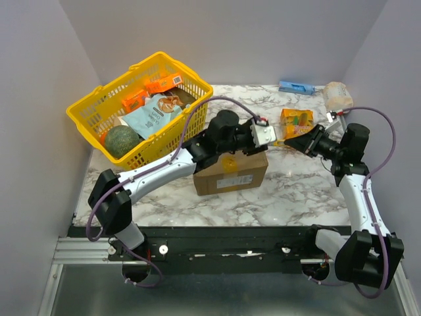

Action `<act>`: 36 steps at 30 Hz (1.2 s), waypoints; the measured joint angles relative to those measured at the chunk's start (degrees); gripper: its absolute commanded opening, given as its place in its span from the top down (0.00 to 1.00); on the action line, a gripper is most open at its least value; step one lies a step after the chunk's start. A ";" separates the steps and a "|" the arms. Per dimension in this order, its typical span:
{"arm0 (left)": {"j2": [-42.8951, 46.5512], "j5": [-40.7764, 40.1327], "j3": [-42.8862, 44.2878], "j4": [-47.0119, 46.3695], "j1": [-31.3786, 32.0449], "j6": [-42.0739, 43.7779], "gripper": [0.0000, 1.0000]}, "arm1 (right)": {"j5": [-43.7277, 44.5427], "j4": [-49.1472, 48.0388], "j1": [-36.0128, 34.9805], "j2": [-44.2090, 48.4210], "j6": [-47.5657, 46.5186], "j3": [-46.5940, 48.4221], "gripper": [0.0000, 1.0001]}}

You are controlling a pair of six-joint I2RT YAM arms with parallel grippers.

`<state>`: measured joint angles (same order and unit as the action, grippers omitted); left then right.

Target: Unpack the express box

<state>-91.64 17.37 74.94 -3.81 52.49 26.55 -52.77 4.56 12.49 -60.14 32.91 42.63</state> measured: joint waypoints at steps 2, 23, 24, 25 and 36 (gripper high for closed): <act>-0.63 0.20 5.44 1.46 -0.81 -3.15 0.39 | -1.07 -1.07 0.00 -0.74 0.66 0.00 0.99; -18.64 9.84 20.20 13.79 -13.51 -28.52 0.45 | -4.09 -17.07 0.00 -10.97 12.74 0.04 1.00; -18.64 10.12 20.20 13.77 -13.62 -29.00 0.46 | -4.11 -17.42 0.00 -11.26 13.16 0.04 0.99; -18.71 10.40 20.17 13.81 -13.79 -29.68 0.46 | -4.13 -17.62 0.00 -11.45 13.27 0.04 0.99; -19.71 11.47 19.39 13.77 -14.16 -32.63 0.48 | -4.76 -18.01 0.00 -13.94 13.53 0.04 0.99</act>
<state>-111.35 28.84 94.32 9.96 38.33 -6.09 -57.54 -13.45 12.49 -74.08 46.44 42.68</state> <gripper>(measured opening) 0.526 0.244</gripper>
